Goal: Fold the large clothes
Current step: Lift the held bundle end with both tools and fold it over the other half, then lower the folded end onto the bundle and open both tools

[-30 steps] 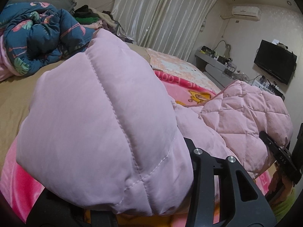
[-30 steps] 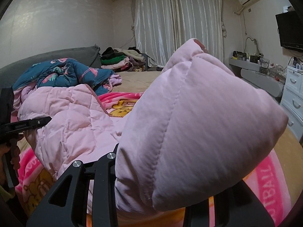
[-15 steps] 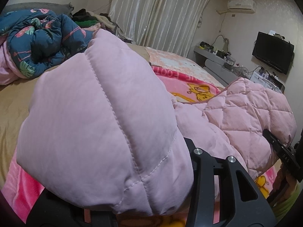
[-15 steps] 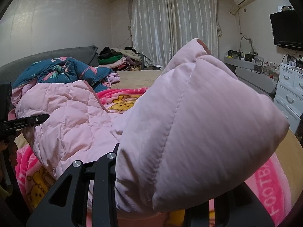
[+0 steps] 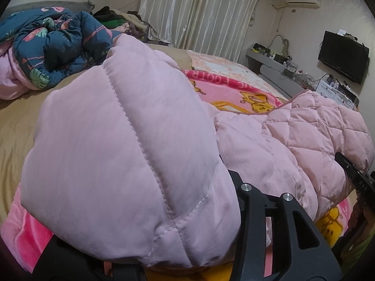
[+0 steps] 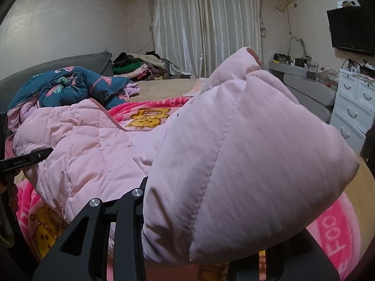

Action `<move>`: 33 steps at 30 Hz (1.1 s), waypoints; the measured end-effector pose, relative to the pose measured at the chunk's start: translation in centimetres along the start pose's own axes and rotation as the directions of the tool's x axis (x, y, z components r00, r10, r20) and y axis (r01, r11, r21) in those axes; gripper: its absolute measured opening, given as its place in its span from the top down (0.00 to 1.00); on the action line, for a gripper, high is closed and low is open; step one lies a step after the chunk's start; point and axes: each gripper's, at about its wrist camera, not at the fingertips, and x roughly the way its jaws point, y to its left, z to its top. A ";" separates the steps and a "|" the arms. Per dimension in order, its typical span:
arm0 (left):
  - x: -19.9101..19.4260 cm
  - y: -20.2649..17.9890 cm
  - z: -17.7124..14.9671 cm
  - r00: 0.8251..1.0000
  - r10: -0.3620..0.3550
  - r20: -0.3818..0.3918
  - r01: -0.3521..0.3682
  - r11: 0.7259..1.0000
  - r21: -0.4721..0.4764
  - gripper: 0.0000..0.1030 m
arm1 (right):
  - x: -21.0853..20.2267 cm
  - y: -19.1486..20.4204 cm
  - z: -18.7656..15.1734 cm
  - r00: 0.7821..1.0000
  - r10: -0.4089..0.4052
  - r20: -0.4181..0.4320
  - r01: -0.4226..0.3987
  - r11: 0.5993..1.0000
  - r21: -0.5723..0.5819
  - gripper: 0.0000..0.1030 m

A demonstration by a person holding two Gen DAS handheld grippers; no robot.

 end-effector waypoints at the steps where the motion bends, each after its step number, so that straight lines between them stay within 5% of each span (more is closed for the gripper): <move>1: 0.1 0.2 -0.2 1.000 0.002 -0.004 -0.002 1.000 -0.003 0.65 | 0.1 -0.2 -0.1 1.000 -0.005 -0.009 0.005 1.000 0.015 0.68; 9: 0.9 1.5 -1.3 0.999 0.007 -0.038 -0.008 0.999 -0.036 0.62 | 2.8 -3.2 -1.5 0.989 -0.023 -0.143 0.053 0.976 0.209 0.60; 17: 1.4 2.7 -2.7 0.998 -0.010 -0.058 0.005 0.996 -0.090 0.53 | 5.4 -7.0 -4.0 0.965 0.075 -0.250 0.064 0.862 0.504 0.27; 19: 1.4 2.9 -3.0 0.998 -0.015 -0.063 0.009 0.994 -0.105 0.51 | 5.5 -7.1 -4.3 0.963 0.065 -0.262 0.086 0.846 0.526 0.15; 23: 0.7 3.4 -3.3 0.997 -0.022 -0.077 0.012 0.991 -0.131 0.41 | 4.9 -6.9 -4.4 0.962 0.054 -0.268 0.107 0.828 0.551 0.07; 33: -3.2 3.9 -4.5 0.997 0.016 -0.074 -0.025 0.993 -0.116 0.20 | -1.2 -6.7 -4.8 0.976 -0.085 -0.200 0.174 0.854 0.489 0.04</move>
